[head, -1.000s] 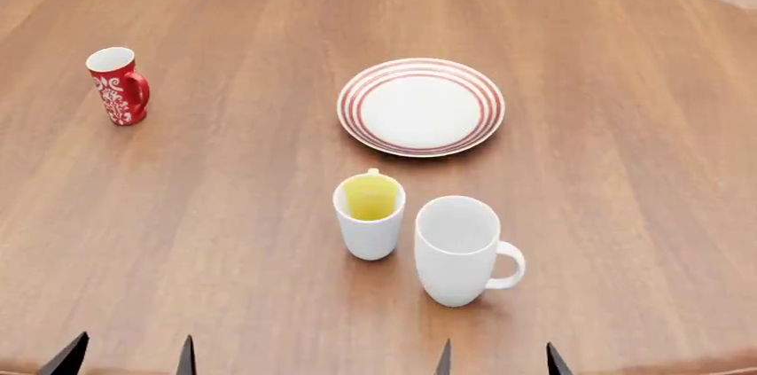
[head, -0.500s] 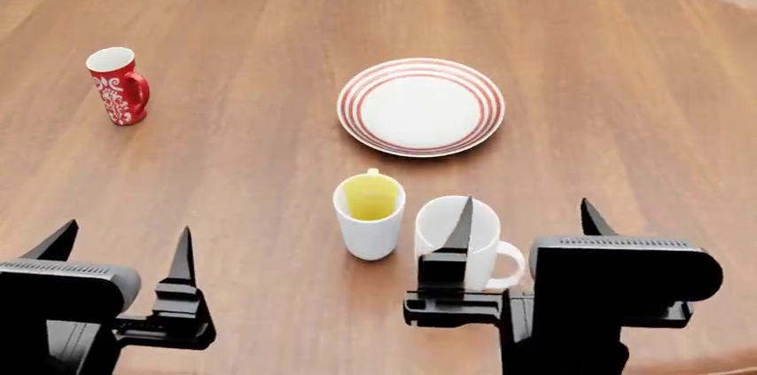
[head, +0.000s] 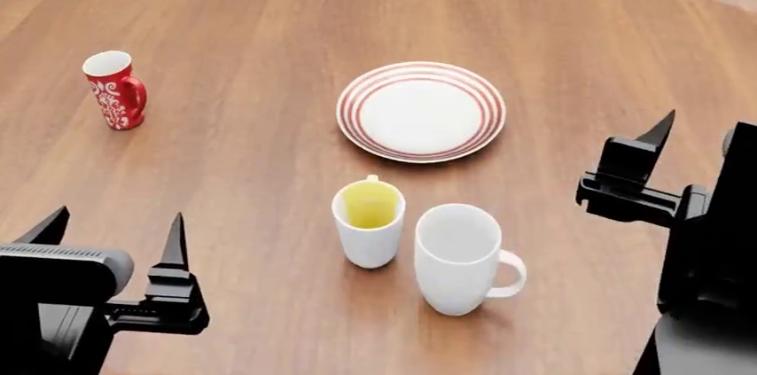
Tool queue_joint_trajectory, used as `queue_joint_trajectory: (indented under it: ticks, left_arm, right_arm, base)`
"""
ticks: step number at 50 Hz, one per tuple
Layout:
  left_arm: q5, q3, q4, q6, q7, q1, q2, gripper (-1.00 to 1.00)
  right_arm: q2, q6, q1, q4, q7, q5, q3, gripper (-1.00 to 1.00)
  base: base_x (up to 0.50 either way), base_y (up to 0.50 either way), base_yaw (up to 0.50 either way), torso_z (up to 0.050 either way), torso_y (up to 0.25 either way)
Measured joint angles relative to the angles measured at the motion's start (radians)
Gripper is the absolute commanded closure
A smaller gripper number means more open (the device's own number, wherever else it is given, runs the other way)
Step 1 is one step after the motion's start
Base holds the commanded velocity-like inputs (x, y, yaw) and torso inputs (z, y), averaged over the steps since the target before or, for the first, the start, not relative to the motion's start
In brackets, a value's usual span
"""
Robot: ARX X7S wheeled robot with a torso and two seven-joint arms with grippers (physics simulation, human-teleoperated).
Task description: Pick up the red mug and put it on the plate
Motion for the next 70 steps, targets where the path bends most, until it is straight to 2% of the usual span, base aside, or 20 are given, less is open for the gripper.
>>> queue_joint_trajectory:
  ticks: [70]
  left_arm:
    - [-0.058,0.021,-0.002,0.007,-0.049,-0.012,-0.044,-1.0]
  right_arm:
    - [0.038,0.059,0.041,0.024,0.009,0.034,-0.009,-1.0]
  base:
    - [0.5,0.0,0.0,0.0,0.001]
